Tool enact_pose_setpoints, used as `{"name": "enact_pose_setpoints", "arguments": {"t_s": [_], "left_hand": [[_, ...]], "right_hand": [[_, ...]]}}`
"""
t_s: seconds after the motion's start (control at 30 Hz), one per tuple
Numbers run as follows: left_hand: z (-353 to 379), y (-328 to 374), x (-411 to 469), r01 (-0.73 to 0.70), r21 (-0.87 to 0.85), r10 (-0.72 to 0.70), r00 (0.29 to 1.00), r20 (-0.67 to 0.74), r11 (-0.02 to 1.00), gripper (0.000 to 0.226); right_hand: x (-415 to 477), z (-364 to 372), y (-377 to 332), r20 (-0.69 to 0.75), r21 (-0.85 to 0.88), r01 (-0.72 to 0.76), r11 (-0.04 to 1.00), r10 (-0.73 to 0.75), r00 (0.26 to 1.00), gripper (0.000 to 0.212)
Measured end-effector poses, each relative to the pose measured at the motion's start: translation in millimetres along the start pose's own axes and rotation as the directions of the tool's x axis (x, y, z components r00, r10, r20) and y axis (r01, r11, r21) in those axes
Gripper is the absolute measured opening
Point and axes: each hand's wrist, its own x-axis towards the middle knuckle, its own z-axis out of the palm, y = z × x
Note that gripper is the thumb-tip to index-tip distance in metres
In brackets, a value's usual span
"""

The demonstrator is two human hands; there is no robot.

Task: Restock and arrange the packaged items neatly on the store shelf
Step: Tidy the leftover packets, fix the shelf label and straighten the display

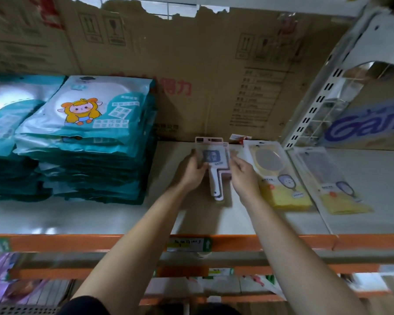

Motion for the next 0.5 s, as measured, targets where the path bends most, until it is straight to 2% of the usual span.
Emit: {"name": "enact_pose_setpoints", "arguments": {"t_s": [0.07, 0.23, 0.5], "left_hand": [[3.5, 1.0, 1.4, -0.025, 0.018, 0.025, 0.999, 0.024, 1.000, 0.036], [11.0, 1.2, -3.4, 0.001, -0.011, -0.001, 1.000, 0.012, 1.000, 0.031], [19.6, -0.4, -4.7, -0.003, 0.035, 0.004, 1.000, -0.022, 0.999, 0.028]], "right_hand": [[0.9, -2.4, 1.7, -0.003, 0.024, 0.004, 1.000, -0.004, 1.000, 0.022], [0.0, -1.4, 6.4, 0.008, 0.070, 0.011, 0.997, -0.012, 1.000, 0.021], [4.0, -2.5, 13.5, -0.012, 0.007, 0.060, 0.998, -0.060, 0.998, 0.029]]}}
